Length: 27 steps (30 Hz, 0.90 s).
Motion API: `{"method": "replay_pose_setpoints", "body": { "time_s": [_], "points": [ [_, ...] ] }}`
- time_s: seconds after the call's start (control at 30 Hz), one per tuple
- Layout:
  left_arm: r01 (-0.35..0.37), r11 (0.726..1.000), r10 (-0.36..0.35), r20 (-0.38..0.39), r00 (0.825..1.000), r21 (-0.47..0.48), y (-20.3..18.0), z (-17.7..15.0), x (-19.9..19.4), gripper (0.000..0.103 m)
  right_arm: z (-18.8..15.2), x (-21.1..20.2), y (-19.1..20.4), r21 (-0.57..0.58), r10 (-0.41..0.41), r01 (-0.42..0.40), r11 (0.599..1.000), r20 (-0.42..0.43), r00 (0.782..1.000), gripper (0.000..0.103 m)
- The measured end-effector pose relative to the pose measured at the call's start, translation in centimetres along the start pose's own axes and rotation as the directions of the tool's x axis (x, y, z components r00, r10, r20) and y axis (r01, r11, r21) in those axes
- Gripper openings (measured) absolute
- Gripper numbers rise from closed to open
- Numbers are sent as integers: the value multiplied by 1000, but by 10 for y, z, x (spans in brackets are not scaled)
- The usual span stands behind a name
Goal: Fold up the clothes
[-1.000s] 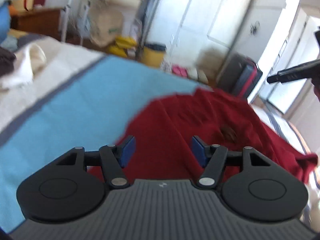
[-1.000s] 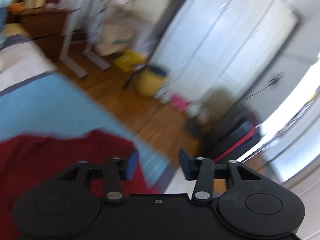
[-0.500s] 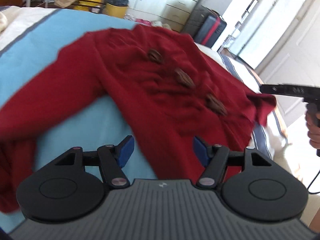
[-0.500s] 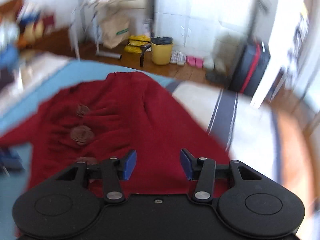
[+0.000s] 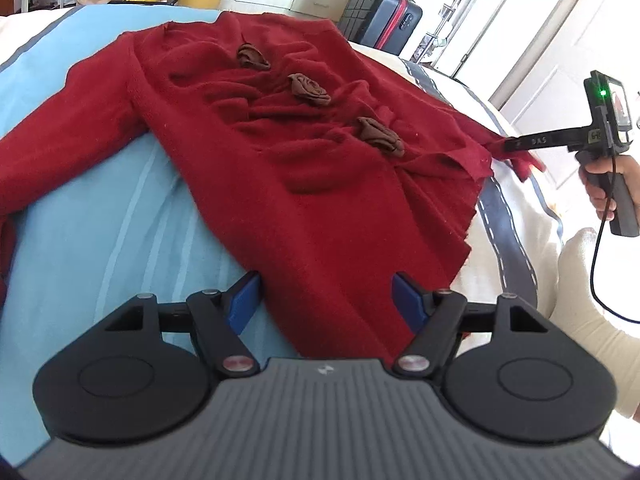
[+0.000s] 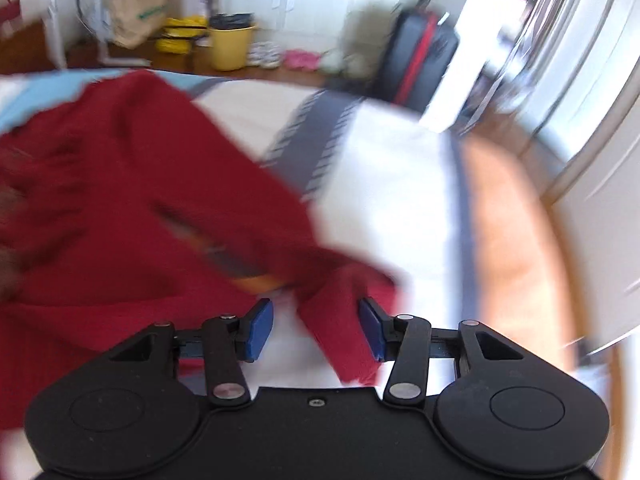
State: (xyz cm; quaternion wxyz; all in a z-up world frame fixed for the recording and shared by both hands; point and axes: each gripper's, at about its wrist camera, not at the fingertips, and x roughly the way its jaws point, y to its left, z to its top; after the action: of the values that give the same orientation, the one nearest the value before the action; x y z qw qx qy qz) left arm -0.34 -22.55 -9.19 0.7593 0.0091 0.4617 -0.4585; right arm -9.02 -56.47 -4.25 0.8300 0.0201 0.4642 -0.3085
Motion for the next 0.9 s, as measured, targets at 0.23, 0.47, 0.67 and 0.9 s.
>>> {"method": "replay_pose_setpoints", "body": {
  "time_s": [0.23,0.47,0.67,0.9],
  "points": [
    [70,997,-70,0,998,-13,3,0,0,76,-17,-24,-7,112,283,-288,951,62,957,53],
    [197,978,-200,-41,979,-72,9,-1,14,77,-23,9,-9,298,391,-371,879,-5,921,55],
    [181,982,-181,-6,983,-49,1,-3,18,86,-27,24,-10,348,312,-319,881,77,947,61],
    [94,996,-93,43,995,-6,0,3,2,7,-20,-24,15,115,245,-264,958,160,956,5]
  ]
}}
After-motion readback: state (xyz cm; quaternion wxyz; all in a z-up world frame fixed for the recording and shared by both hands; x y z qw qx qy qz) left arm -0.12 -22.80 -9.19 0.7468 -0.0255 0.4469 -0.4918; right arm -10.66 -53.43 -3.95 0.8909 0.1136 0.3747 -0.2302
